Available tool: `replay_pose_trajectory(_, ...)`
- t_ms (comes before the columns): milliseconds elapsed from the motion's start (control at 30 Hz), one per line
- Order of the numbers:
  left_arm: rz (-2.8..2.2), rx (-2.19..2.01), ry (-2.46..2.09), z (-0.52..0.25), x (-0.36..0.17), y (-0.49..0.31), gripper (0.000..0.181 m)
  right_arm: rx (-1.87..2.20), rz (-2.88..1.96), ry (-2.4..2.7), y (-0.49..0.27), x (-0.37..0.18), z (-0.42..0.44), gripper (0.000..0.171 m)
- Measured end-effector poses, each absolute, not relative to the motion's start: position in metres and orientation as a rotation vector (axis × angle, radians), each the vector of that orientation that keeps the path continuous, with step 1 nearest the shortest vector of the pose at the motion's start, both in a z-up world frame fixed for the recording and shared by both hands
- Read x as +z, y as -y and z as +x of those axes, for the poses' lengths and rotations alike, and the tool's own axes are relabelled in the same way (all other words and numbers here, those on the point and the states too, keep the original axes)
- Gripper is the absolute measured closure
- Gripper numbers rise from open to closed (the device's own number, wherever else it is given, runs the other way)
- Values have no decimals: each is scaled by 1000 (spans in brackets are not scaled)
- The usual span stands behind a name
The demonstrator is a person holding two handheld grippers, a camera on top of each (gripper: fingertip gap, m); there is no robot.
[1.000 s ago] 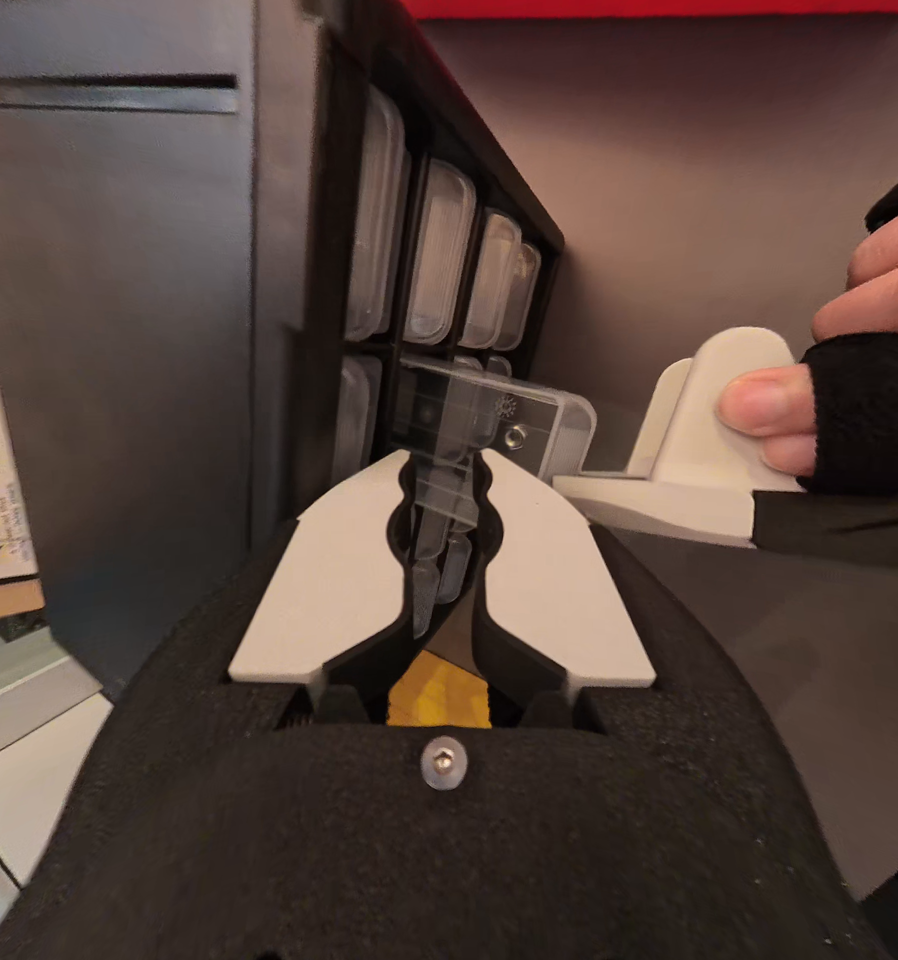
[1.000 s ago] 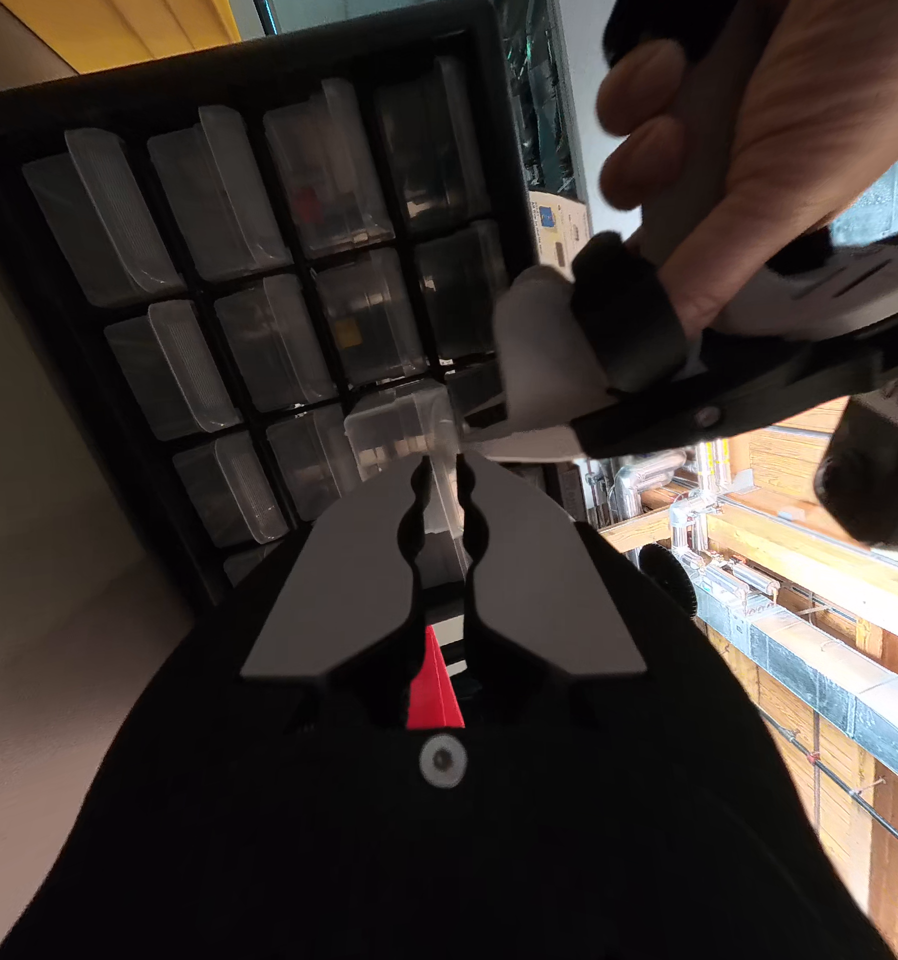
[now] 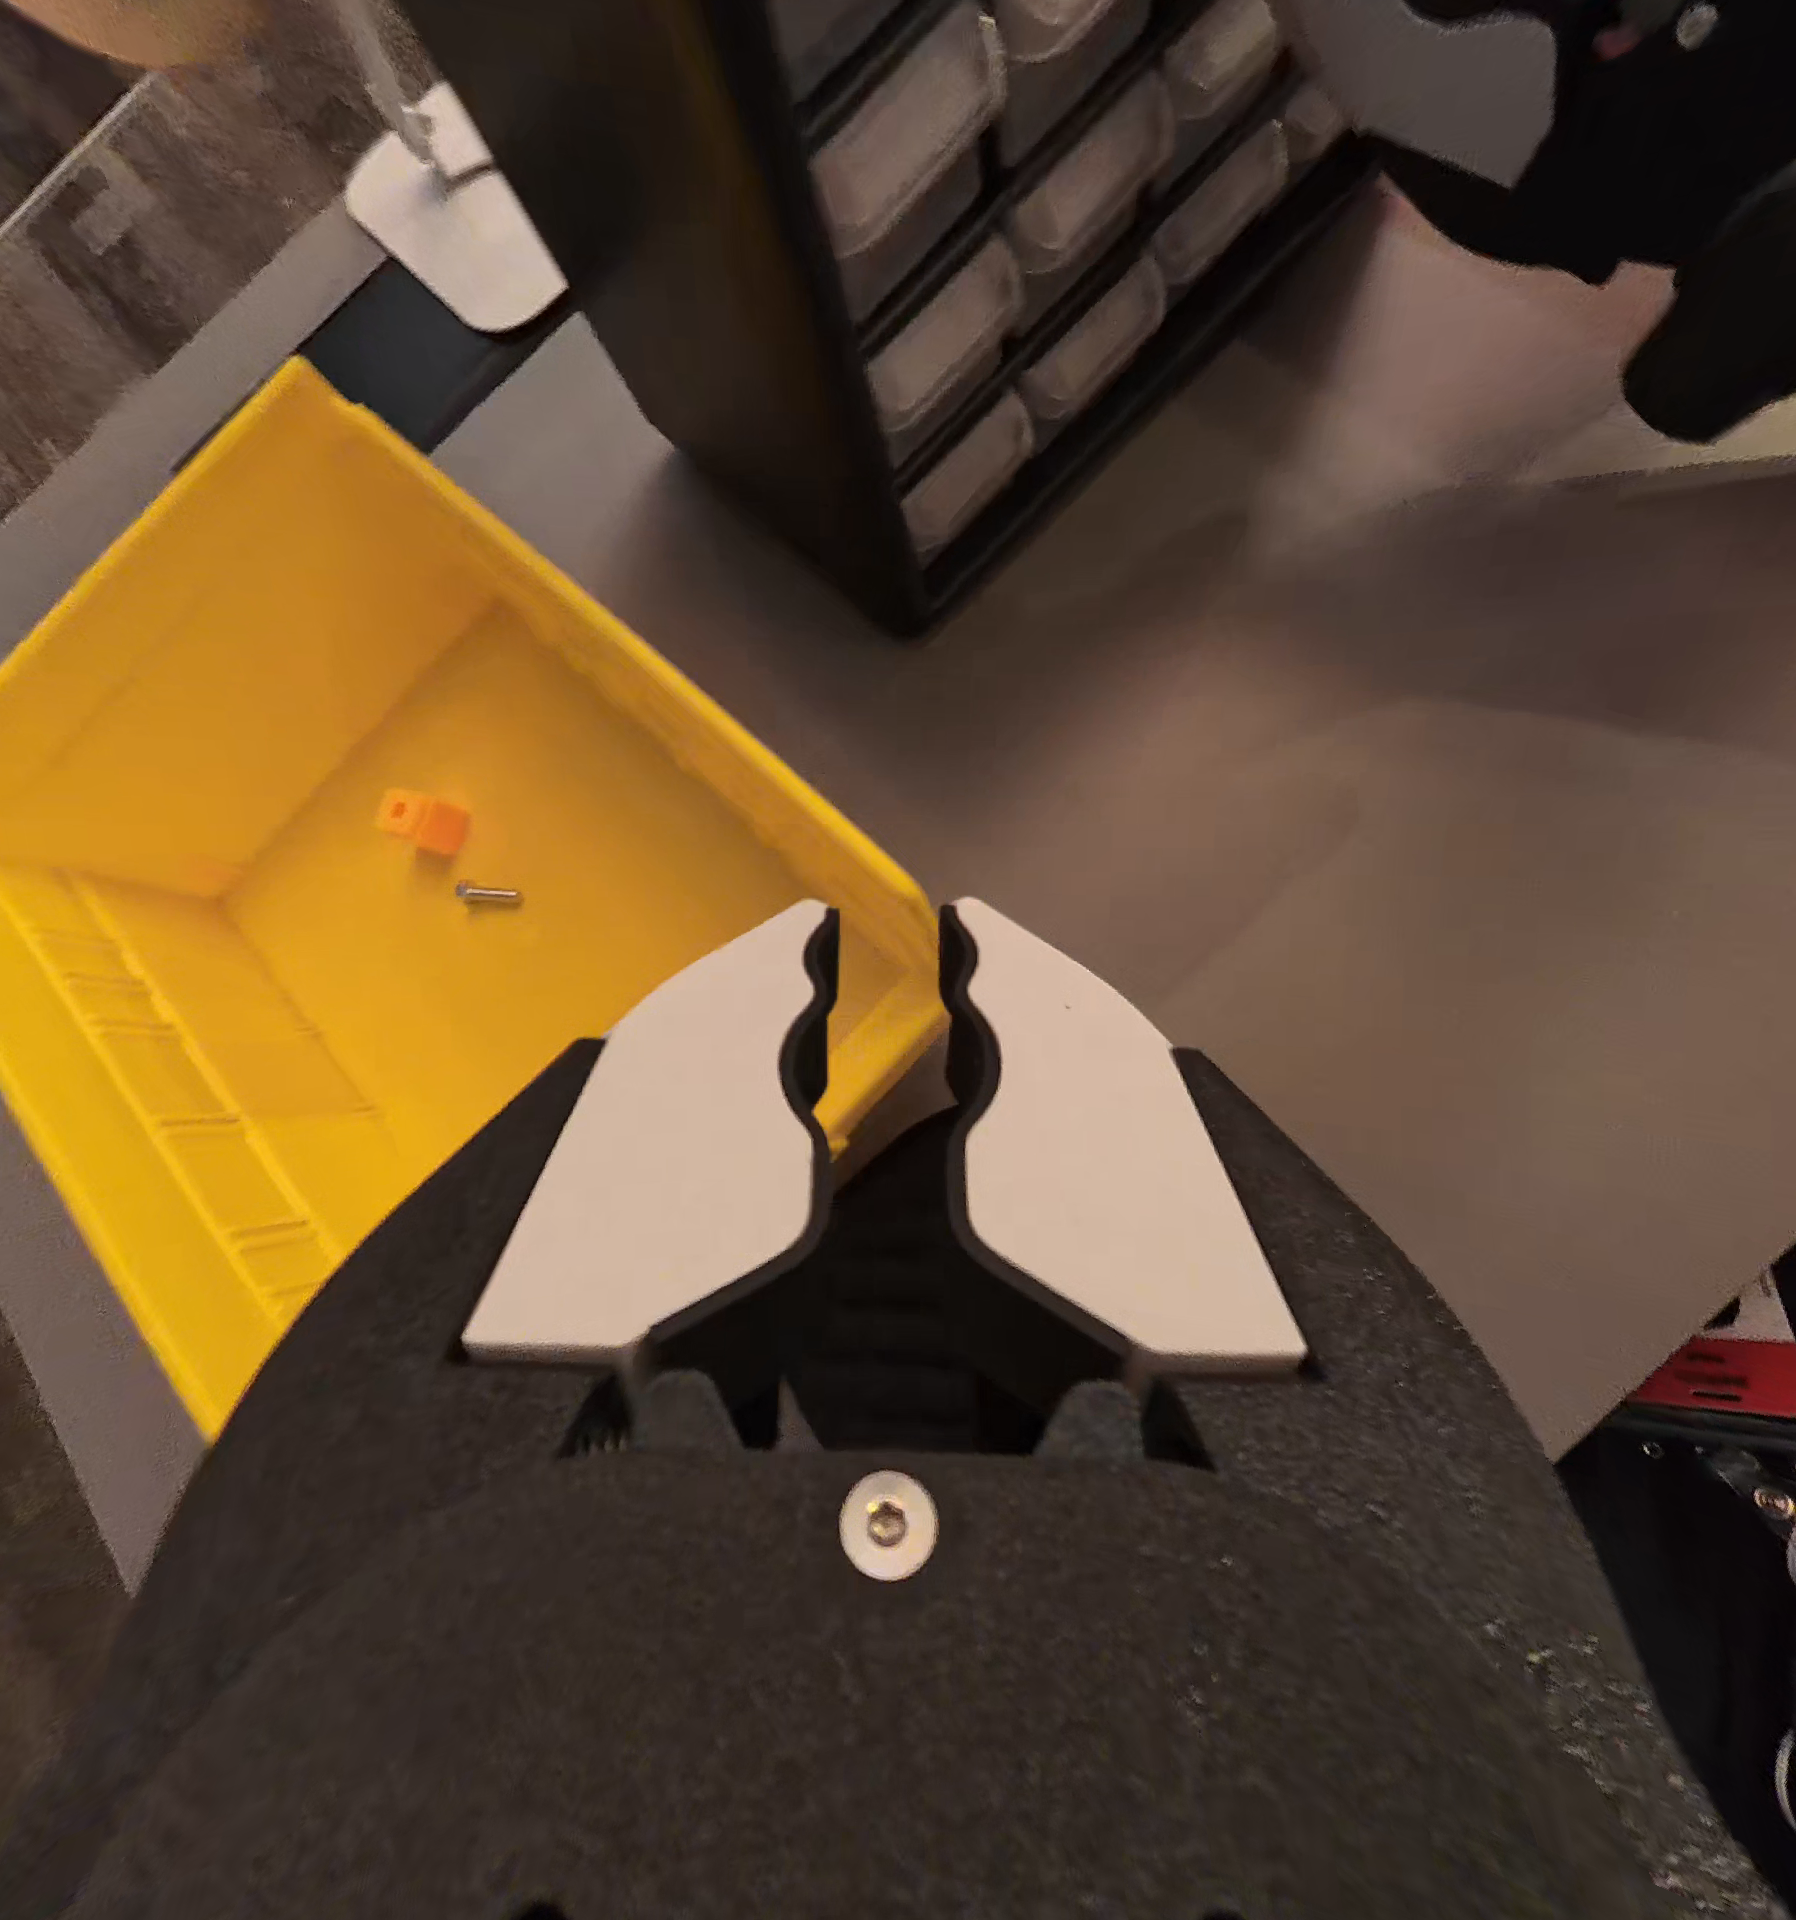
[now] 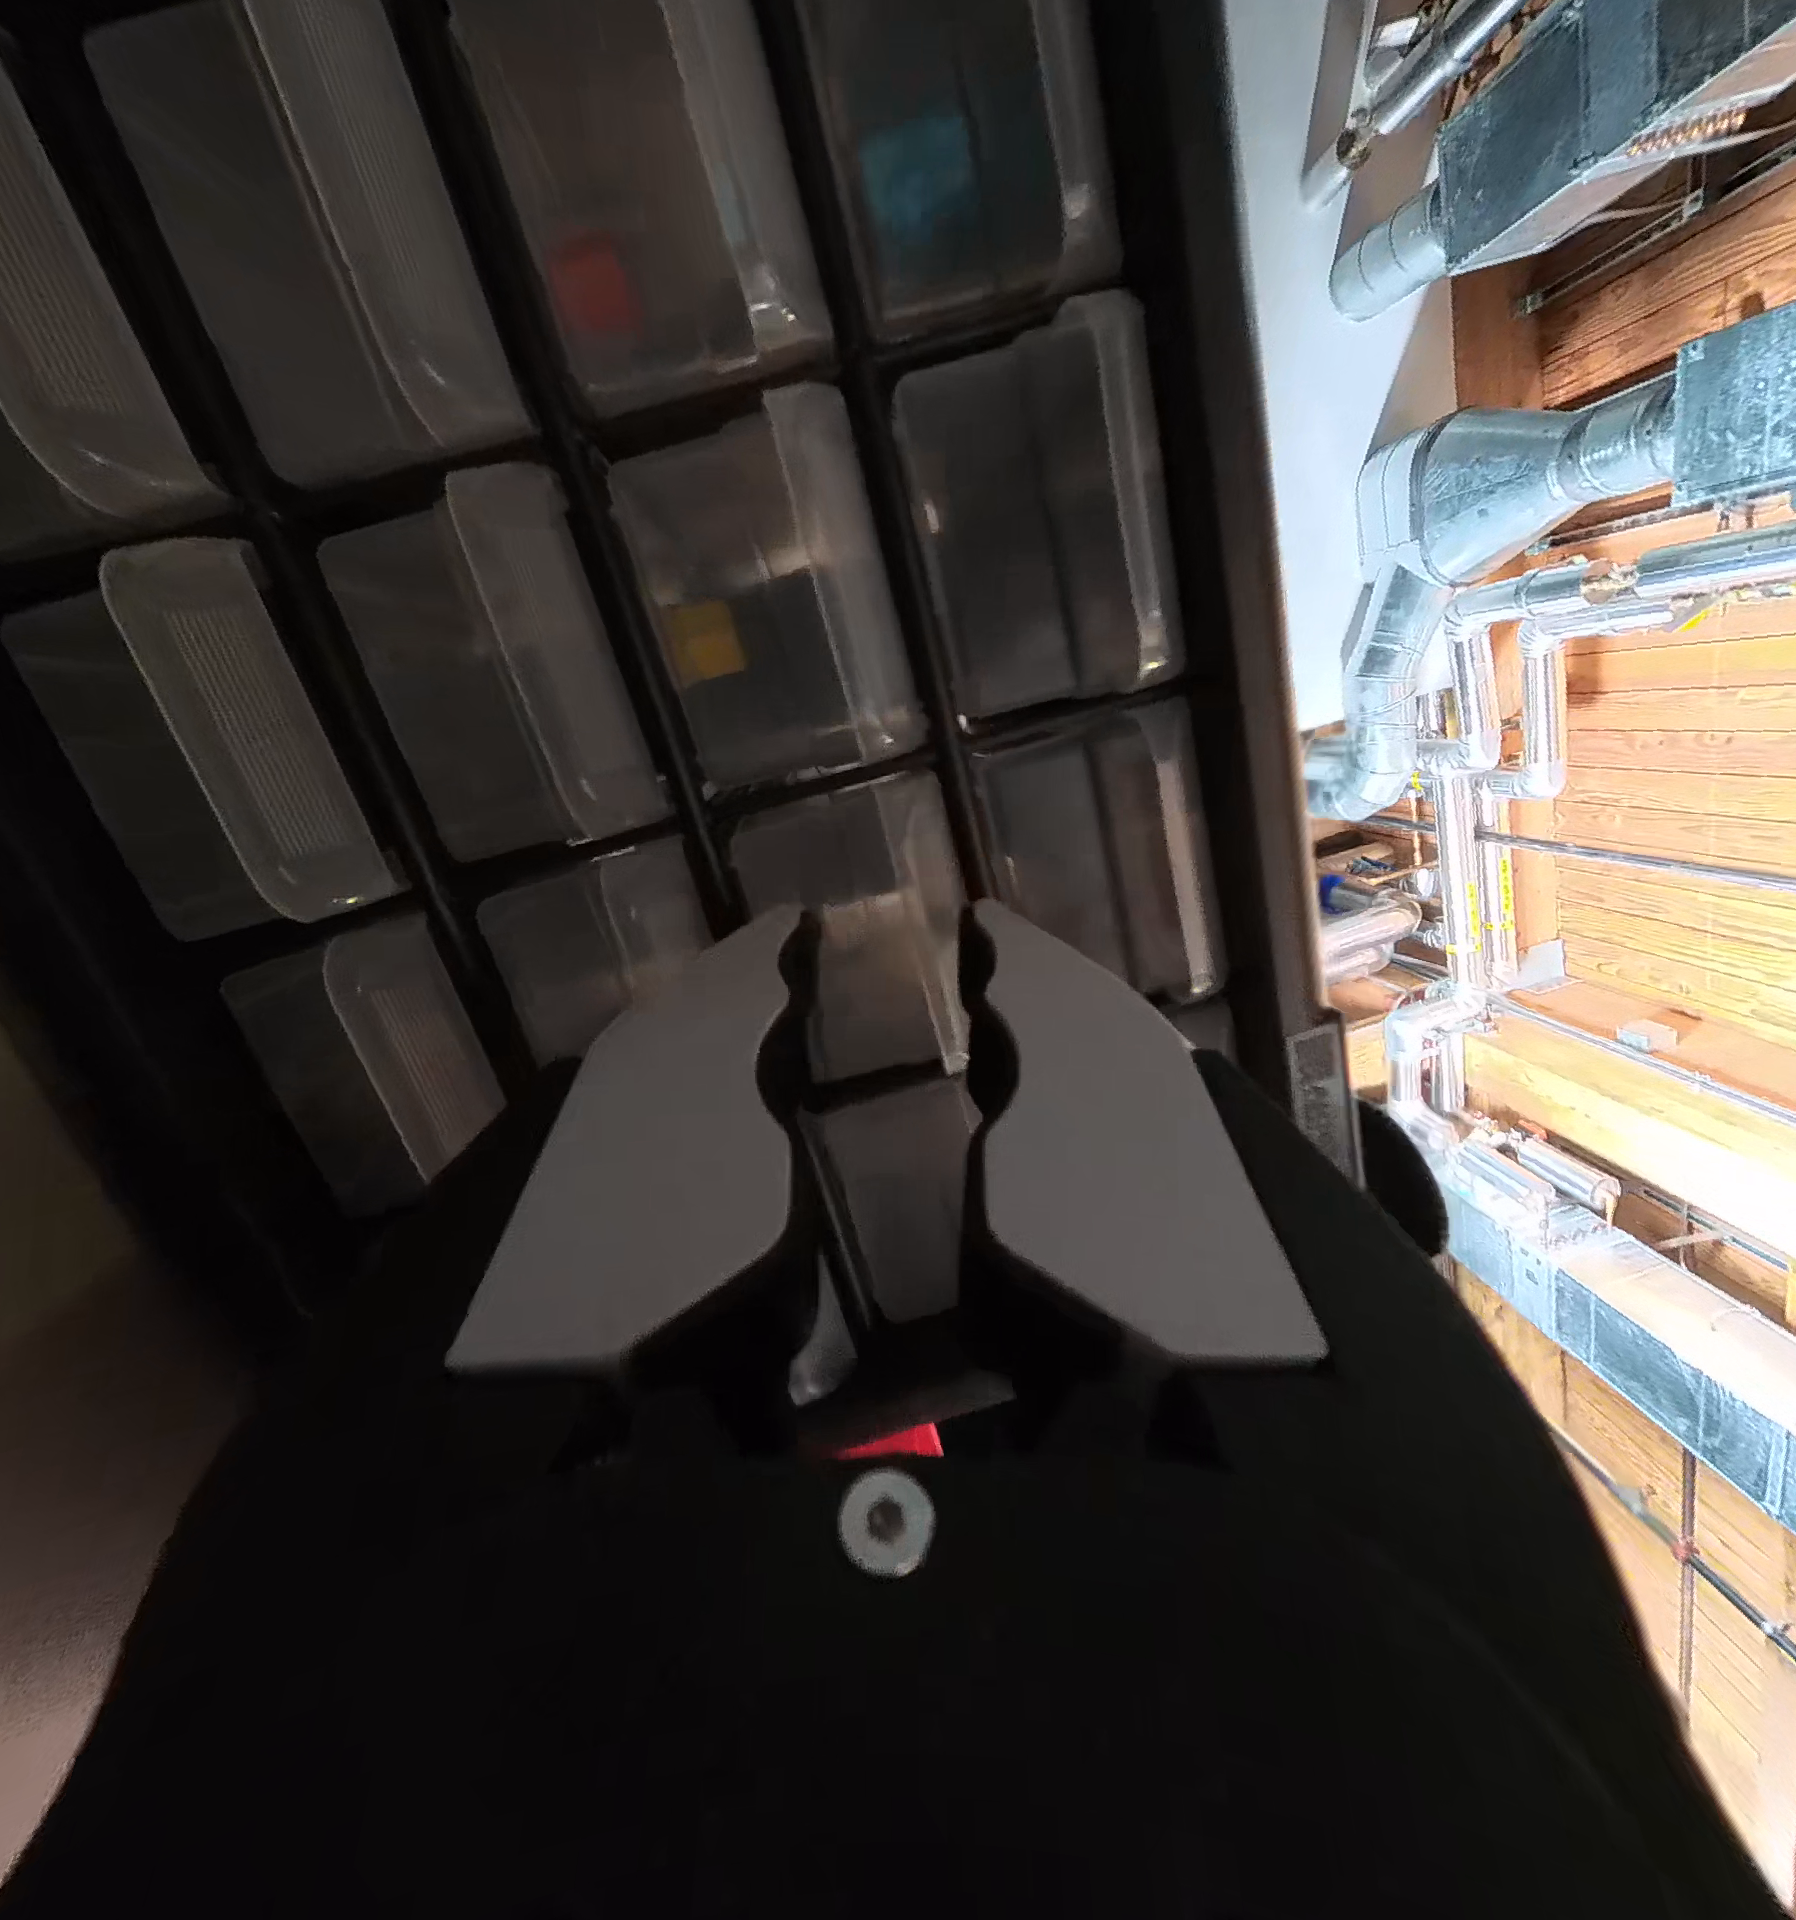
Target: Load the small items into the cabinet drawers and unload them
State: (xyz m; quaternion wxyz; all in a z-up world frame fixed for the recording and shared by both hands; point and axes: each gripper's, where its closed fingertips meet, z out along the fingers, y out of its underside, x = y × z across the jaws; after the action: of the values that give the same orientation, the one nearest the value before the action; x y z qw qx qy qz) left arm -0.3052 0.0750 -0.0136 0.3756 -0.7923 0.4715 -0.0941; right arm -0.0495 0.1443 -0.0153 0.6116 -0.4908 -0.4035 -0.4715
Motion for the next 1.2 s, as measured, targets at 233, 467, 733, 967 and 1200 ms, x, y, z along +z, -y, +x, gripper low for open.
replay_pose_trajectory(233,-2032,-322,-1108,-329,-5,-82,163,-1073,-1130,865,-111,-7,-30,146)
replay_pose_trajectory(467,-2053,-346,-1088,-342,-12,-82,164,-1212,-1216,737,-119,-7,14,149)
replay_pose_trajectory(733,-2103,-333,-1053,-360,-18,-89,164,-1207,-1200,742,-129,-6,16,161)
replay_pose_trajectory(967,-2240,-253,-981,-378,-40,-133,163,-1223,-1196,754,-111,-7,12,161)
replay_pose_trajectory(1200,-2422,-101,-1013,-379,-88,-197,159,-1226,-1174,762,-82,-5,1,161)
